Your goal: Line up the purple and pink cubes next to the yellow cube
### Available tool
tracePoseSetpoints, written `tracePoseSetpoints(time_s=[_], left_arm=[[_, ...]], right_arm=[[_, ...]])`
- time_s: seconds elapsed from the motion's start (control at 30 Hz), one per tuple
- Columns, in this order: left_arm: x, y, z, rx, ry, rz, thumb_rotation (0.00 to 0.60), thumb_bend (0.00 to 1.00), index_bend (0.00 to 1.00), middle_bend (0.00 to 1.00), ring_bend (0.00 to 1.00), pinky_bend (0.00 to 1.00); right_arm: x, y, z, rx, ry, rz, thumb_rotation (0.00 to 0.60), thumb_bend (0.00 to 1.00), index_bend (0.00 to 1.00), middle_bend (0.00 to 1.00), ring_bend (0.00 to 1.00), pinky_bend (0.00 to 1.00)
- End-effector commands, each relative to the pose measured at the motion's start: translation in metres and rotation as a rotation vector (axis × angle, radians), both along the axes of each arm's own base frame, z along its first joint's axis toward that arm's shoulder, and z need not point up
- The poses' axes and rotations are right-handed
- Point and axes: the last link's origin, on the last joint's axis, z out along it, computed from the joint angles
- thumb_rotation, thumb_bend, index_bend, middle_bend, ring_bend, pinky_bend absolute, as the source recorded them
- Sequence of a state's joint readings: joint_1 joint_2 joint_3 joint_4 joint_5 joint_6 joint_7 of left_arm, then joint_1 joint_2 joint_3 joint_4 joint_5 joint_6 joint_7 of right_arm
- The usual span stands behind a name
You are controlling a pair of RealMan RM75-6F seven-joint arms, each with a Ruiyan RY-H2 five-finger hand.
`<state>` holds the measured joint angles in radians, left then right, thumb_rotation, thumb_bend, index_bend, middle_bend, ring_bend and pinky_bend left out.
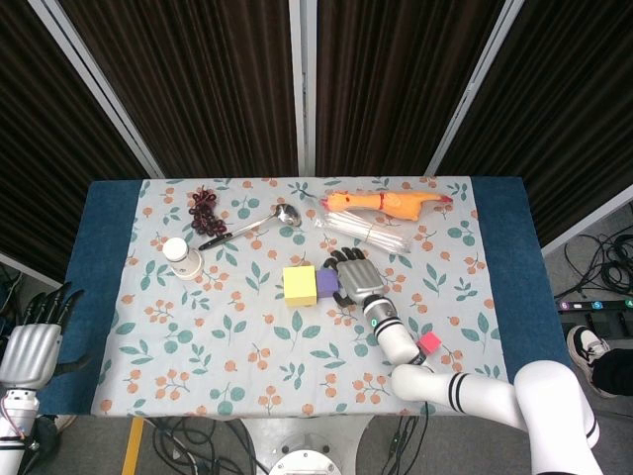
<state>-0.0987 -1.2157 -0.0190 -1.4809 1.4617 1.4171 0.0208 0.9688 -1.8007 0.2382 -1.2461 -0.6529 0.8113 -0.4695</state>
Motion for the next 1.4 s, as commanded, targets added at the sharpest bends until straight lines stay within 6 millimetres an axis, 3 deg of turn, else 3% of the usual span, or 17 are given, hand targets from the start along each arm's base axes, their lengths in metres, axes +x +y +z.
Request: tracePoseSetpoints(time_s=[0.03, 0.63, 0.83, 0.93, 1.13, 1.4], left_arm=[[0.0, 0.0, 0.0, 0.0, -0.001, 0.0, 0.6, 0.0, 0.15, 0.13, 0.1, 0.09], [0.0, -0.001, 0.0, 0.002, -0.003, -0.002, 0.6, 0.0, 0.15, 0.12, 0.1, 0.09], [0.0, -0.001, 0.0, 0.001, -0.005, -0.003, 0.6, 0.0, 0.15, 0.12, 0.1, 0.09], [0.001, -0.001, 0.0, 0.003, -0.006, -0.009, 0.6, 0.0, 0.15, 0.12, 0.1, 0.09], [0.001, -0.001, 0.001, 0.009, -0.01, -0.009, 0.6, 0.0, 0.15, 0.13, 0.1, 0.09], [0.007, -0.002, 0.004, 0.02, -0.011, -0.032, 0.6, 0.0, 0.15, 0.13, 0.1, 0.09]], right_arm=[[0.0, 0.001, 0.0, 0.002, 0.001, 0.002, 0.6, 0.28, 0.23, 0.1, 0.0, 0.0], [0.004, 0.007, 0.0, 0.004, 0.008, 0.014, 0.599, 0.27, 0.22, 0.1, 0.0, 0.0], [0.002, 0.002, 0.012, -0.033, -0.014, 0.001, 0.599, 0.28, 0.21, 0.1, 0.0, 0.0], [-0.003, 0.006, 0.025, -0.05, -0.007, 0.013, 0.599, 0.28, 0.2, 0.09, 0.0, 0.0], [-0.033, 0.029, 0.073, -0.07, 0.007, 0.014, 0.599, 0.29, 0.2, 0.09, 0.0, 0.0], [-0.088, 0.089, 0.125, 0.0, 0.107, 0.08, 0.599, 0.29, 0.2, 0.09, 0.0, 0.0]])
